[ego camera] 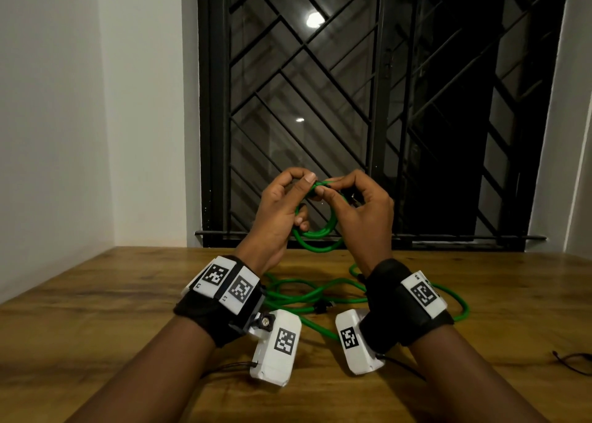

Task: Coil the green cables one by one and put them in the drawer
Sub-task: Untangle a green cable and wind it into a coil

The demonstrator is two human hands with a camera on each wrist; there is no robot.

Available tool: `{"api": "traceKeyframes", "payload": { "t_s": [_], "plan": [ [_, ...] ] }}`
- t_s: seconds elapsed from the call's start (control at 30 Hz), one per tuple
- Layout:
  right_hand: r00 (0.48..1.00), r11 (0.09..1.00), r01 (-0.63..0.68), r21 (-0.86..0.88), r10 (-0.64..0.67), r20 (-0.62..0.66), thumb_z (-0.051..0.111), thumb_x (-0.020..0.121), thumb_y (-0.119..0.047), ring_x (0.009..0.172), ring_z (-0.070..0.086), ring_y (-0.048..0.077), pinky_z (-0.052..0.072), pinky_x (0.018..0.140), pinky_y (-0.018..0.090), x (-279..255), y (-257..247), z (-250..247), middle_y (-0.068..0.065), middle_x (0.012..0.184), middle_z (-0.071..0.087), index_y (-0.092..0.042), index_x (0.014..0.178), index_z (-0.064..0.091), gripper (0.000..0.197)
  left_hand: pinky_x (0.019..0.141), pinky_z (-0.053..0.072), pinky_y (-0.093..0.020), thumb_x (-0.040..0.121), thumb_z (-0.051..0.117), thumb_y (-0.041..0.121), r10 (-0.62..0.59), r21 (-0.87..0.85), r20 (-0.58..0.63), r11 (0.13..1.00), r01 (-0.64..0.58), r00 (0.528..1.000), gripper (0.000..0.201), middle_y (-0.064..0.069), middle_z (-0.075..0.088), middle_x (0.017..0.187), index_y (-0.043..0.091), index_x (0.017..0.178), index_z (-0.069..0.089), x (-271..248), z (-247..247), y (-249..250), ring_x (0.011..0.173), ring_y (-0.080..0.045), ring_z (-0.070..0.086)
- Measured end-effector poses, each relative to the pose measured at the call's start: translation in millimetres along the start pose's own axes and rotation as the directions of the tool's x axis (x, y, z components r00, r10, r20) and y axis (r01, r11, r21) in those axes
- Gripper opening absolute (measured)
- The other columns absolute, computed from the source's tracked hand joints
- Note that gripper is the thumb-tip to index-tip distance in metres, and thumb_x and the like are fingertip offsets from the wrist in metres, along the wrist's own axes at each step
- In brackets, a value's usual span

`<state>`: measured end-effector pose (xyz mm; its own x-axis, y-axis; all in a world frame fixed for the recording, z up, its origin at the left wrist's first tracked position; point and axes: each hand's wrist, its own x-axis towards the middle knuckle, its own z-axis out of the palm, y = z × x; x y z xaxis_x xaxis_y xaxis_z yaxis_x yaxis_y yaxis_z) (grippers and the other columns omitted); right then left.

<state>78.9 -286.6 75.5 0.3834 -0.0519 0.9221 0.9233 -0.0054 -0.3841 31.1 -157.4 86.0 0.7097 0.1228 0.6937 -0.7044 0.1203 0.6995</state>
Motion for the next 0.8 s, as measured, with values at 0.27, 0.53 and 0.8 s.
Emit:
{"api": "traceKeyframes", "payload": {
  "t_s": [0.27,0.53,0.8],
  "plan": [
    [1.0,1.0,0.003,-0.023,-0.003,0.012,0.078,0.084,-0.026,0.087,0.071,0.009,0.057,0.078,0.045,-0.6,-0.8,-0.1,-0.01,0.084,0.073,-0.018,0.079,0.067,0.014,0.041,0.037,-0.02,0.1,0.057,0.021,0.024,0.058,-0.003,0.998,-0.024,1.0,0.009,0.002,0.062,0.08,0.019,0.092,0.061,1.3,-3.2,-2.9,0.043,-0.009,0.037],
    [1.0,0.999,-0.013,-0.032,0.014,0.006,0.076,0.085,-0.032,0.087,0.07,0.011,0.056,0.076,0.049,-1.2,0.5,2.3,-0.011,0.086,0.073,-0.021,0.081,0.065,0.016,0.041,0.038,-0.019,0.101,0.054,0.02,0.024,0.044,0.012,0.999,-0.025,1.0,0.01,0.001,0.061,0.081,0.019,0.092,0.058,0.6,-3.1,-1.5,0.043,-0.007,0.037],
    [1.0,1.0,-0.003,-0.027,0.003,0.011,0.076,0.085,-0.027,0.086,0.07,0.012,0.056,0.076,0.048,-1.8,0.5,1.1,-0.009,0.085,0.072,-0.017,0.081,0.065,0.016,0.042,0.038,-0.019,0.101,0.053,0.02,0.02,0.032,0.03,0.999,-0.021,0.999,0.008,0.0,0.061,0.083,0.017,0.094,0.057,-0.1,-3.5,-2.1,0.043,-0.008,0.037]
  ]
}}
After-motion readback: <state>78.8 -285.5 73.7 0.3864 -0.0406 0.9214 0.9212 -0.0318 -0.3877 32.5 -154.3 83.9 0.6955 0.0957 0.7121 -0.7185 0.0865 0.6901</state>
